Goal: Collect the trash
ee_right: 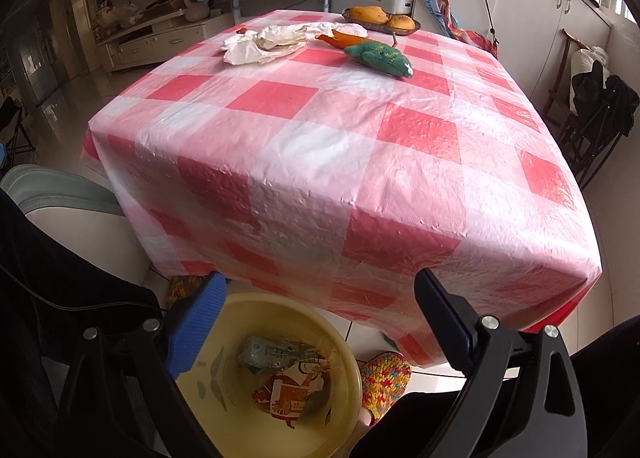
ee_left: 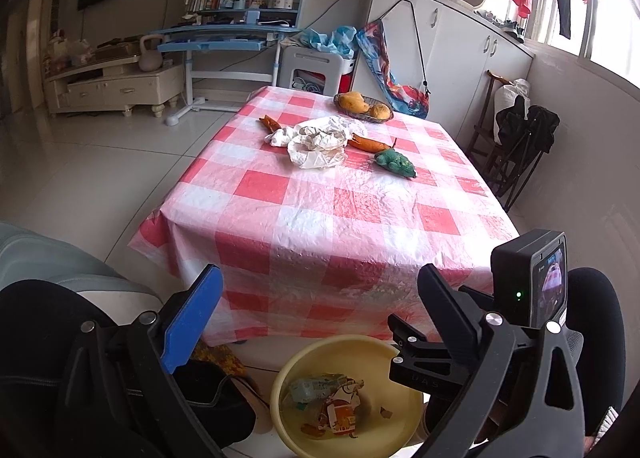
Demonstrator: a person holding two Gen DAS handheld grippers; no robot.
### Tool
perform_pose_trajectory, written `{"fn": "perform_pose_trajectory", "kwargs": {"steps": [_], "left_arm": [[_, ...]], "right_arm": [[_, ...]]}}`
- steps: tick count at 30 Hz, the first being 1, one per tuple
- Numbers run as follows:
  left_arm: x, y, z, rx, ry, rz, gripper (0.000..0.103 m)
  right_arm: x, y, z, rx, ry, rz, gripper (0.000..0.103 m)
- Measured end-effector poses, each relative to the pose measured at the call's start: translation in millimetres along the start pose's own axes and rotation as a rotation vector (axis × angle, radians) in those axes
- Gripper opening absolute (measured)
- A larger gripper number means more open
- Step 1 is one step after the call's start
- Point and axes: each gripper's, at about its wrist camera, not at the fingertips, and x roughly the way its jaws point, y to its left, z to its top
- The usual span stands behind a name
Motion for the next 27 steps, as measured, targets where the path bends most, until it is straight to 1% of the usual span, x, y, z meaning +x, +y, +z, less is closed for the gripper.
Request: {"fn": "perform_pose_trajectory", "kwargs": {"steps": [10,27], "left_arm": [[3.7,3.1,-1.1,-0.011,0.016,-0.007,0.095],[10.0,3.8,-2.8,-0.016,0.038,0.002,0.095]], "right_arm": [[0.9,-0.1,0.3,0.009,0.005,-0.006,0.091],[1.5,0.4,-0.3,0.007,0.006,-0.006,0.091]]}}
